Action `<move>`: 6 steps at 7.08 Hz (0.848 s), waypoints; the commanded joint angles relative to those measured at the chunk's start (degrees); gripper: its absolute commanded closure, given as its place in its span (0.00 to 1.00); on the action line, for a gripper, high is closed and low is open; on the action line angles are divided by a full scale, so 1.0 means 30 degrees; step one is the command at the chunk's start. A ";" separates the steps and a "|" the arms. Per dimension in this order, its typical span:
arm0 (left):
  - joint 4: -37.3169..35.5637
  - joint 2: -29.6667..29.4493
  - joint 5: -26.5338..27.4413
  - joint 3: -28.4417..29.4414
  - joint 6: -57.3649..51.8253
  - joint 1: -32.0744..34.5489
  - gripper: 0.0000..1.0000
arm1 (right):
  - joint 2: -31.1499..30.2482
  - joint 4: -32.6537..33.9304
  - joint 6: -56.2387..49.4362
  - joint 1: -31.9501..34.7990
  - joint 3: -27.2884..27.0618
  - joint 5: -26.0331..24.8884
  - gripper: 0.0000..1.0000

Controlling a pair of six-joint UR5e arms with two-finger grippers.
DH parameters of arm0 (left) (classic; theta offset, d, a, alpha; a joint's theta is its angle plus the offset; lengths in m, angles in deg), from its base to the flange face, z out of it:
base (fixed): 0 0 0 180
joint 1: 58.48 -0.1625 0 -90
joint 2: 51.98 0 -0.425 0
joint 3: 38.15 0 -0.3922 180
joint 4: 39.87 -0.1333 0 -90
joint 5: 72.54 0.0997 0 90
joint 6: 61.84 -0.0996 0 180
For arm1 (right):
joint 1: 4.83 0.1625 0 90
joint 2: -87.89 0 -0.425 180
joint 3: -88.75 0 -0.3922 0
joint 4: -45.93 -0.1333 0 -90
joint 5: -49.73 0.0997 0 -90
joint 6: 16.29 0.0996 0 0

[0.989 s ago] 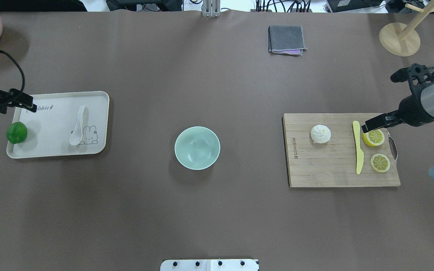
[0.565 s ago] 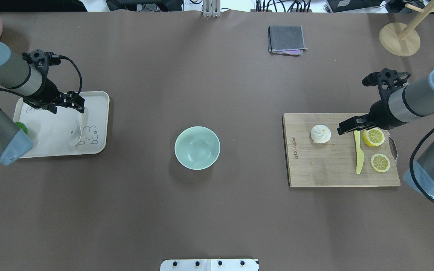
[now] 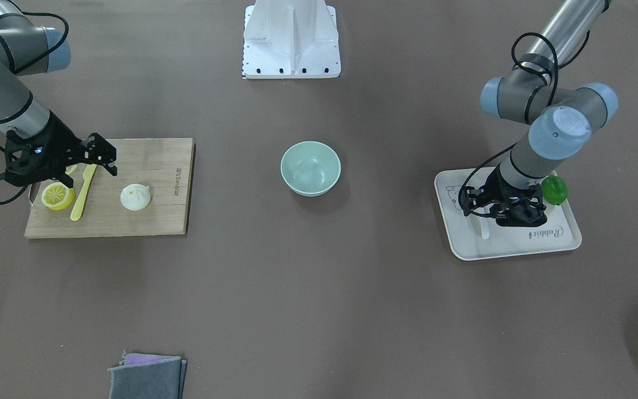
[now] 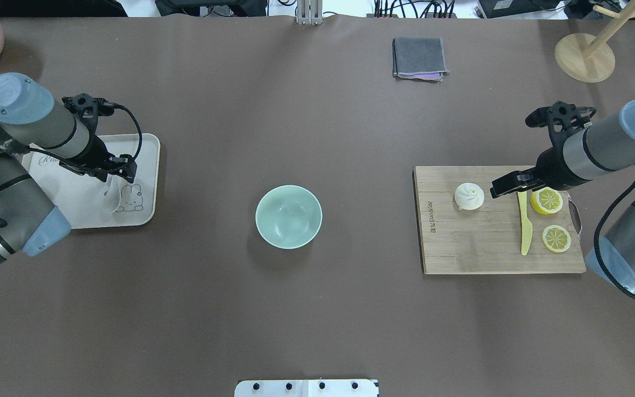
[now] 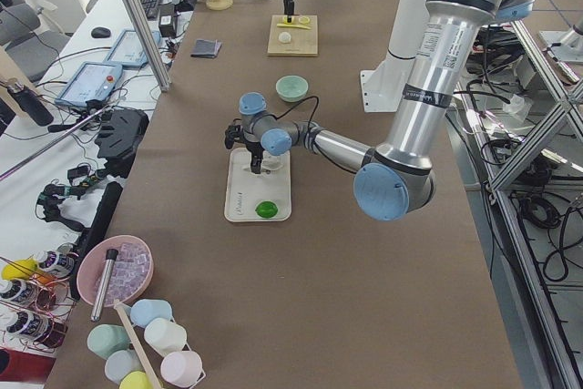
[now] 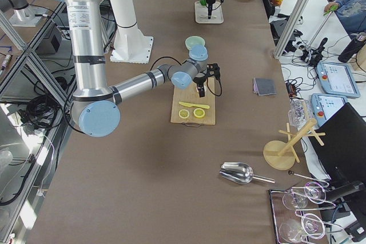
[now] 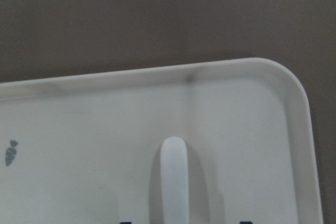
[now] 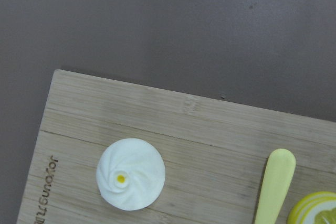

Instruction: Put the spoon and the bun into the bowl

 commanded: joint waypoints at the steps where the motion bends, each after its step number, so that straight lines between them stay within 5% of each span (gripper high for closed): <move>1: -0.0068 -0.0104 -0.0088 -0.0034 -0.0200 -0.0091 1.00 | 0.0068 0.0000 0.0030 -0.0003 0.0033 -0.0001 0.02; 6: -0.1791 -0.2874 -0.0496 -0.3194 0.2210 -0.0381 1.00 | 0.0535 0.0000 0.0059 -0.0003 0.0323 -0.0263 0.02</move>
